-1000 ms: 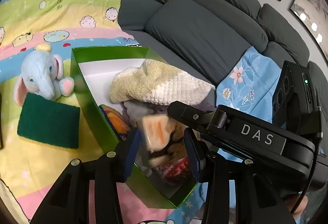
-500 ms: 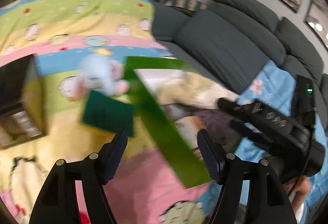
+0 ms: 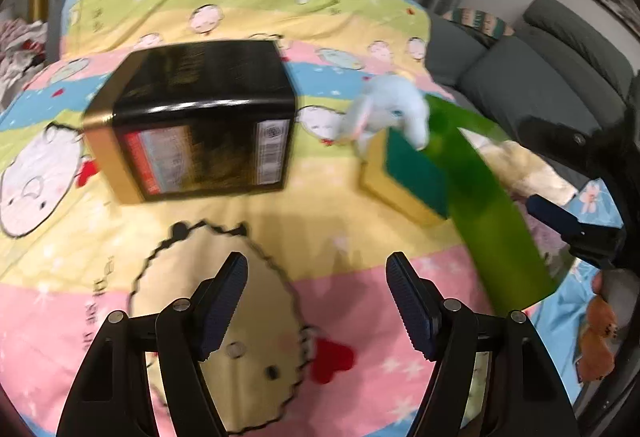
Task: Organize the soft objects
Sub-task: 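Move the right gripper to the green-yellow sponge, then grasp the green-yellow sponge with the right gripper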
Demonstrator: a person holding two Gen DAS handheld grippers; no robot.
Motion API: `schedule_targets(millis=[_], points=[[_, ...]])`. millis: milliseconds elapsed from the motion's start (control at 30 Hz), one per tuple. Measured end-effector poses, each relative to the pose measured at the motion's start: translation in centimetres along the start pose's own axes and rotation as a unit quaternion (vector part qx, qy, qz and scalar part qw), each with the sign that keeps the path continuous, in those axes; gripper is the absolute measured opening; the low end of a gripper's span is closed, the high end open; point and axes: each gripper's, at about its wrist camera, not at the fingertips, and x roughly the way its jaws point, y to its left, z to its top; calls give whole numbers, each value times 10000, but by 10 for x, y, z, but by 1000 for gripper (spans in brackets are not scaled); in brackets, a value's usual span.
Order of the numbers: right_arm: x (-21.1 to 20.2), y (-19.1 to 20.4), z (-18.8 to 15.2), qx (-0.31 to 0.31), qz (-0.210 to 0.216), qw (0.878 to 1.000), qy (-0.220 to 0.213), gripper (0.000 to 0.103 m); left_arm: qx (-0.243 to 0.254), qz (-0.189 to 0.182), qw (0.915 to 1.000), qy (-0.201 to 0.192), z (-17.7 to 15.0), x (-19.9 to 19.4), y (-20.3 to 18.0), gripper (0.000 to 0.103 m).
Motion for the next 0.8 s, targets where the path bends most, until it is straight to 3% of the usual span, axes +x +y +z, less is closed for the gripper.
schedule_targets(millis=[133,367,600,667,700,800], points=[[43,26,-4,-175,-160,9989,404,96,-135,187,9997,-52,-6,-8,21,72],[101,44,-3,-575,-1199,9893,605,93,-521,340,9980,-65,-13,-18,58,72],[126,45,-8,-1303,-2215,9654,451,89,-704,324,9970,-48,-16,-21,74,72],[127,45,-7,-1468,-2469,9573,338,74,-705,336,9969,-46,-17,-21,76,72],[126,46,-8,-1538,-2424,9574,310,71,-714,337,9969,-44,-18,-21,77,72],[118,52,-10,-1835,-2336,9546,199,52,-754,324,9966,-32,-19,-22,79,72]])
